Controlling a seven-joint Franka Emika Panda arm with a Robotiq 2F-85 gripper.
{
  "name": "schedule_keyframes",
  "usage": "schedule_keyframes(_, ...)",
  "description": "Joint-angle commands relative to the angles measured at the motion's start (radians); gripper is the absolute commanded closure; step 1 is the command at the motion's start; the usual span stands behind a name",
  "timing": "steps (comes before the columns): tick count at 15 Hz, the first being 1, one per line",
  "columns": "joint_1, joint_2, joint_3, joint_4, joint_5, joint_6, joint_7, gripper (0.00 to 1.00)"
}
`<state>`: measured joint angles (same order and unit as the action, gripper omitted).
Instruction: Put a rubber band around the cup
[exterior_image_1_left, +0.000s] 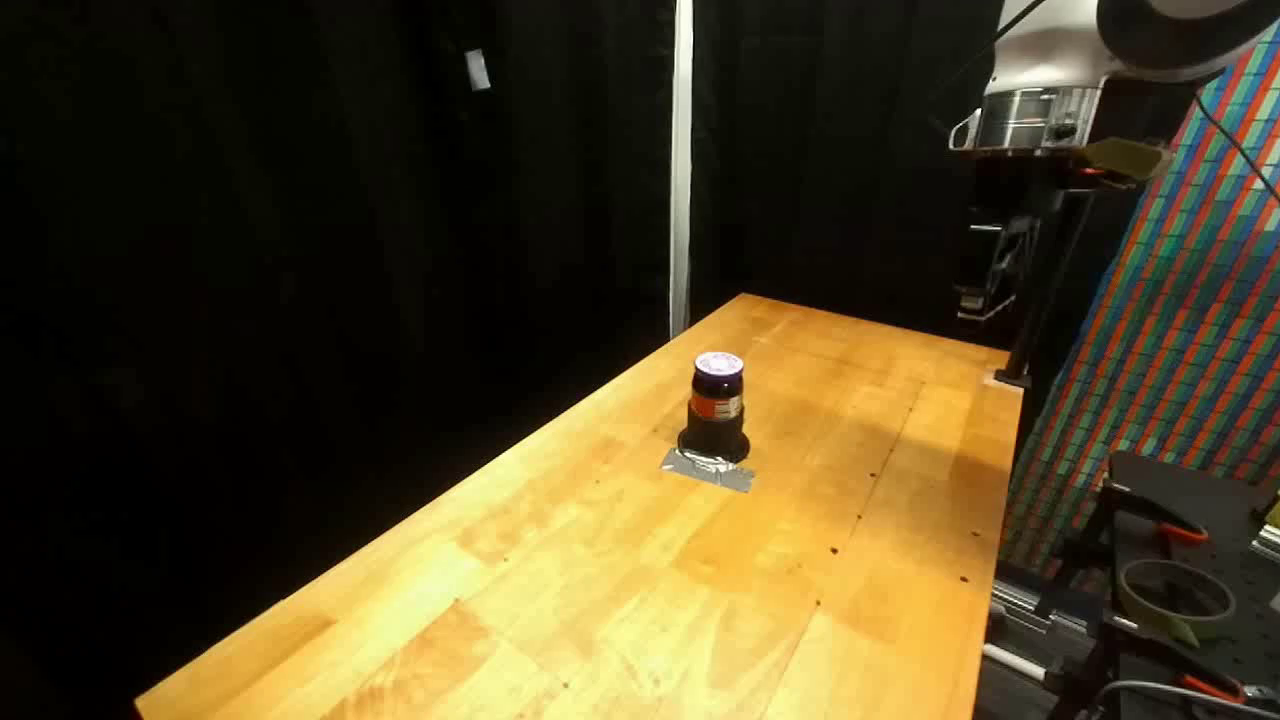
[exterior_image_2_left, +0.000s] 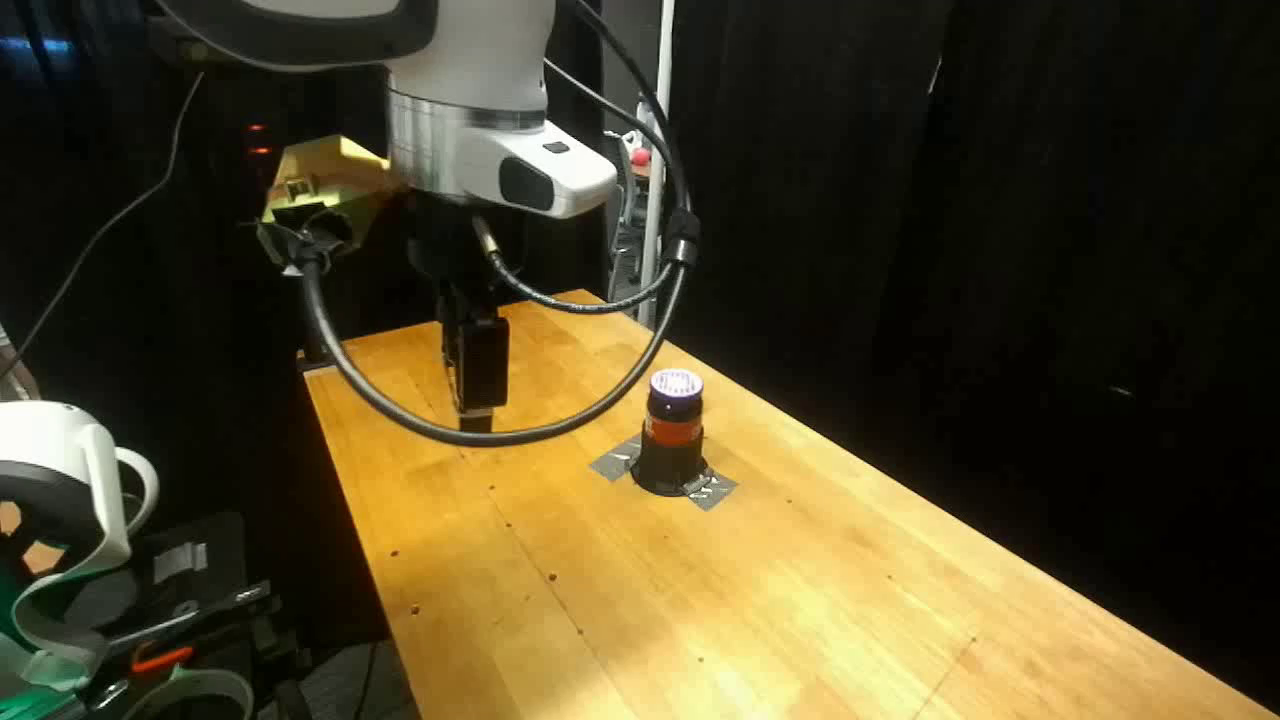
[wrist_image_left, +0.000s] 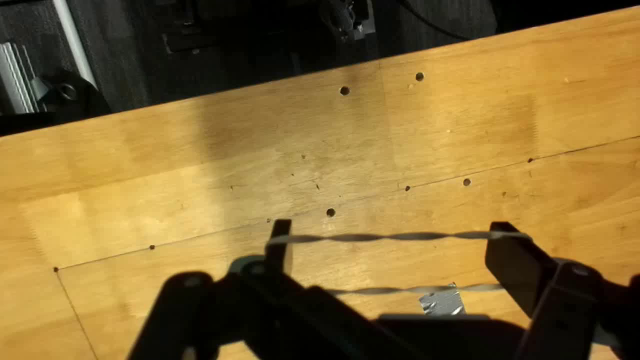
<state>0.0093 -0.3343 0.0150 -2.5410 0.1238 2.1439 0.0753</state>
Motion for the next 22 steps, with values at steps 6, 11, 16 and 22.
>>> schedule_keyframes(6, -0.001, 0.021, 0.015, 0.041, -0.019, -0.005, 0.036, 0.00)
schedule_keyframes(11, 0.022, 0.188, 0.091, 0.285, -0.088, -0.082, 0.147, 0.00)
schedule_keyframes(16, 0.065, 0.428, 0.147, 0.571, -0.230, -0.095, 0.338, 0.00)
schedule_keyframes(22, 0.141, 0.725, 0.126, 0.894, -0.366, -0.030, 0.463, 0.00)
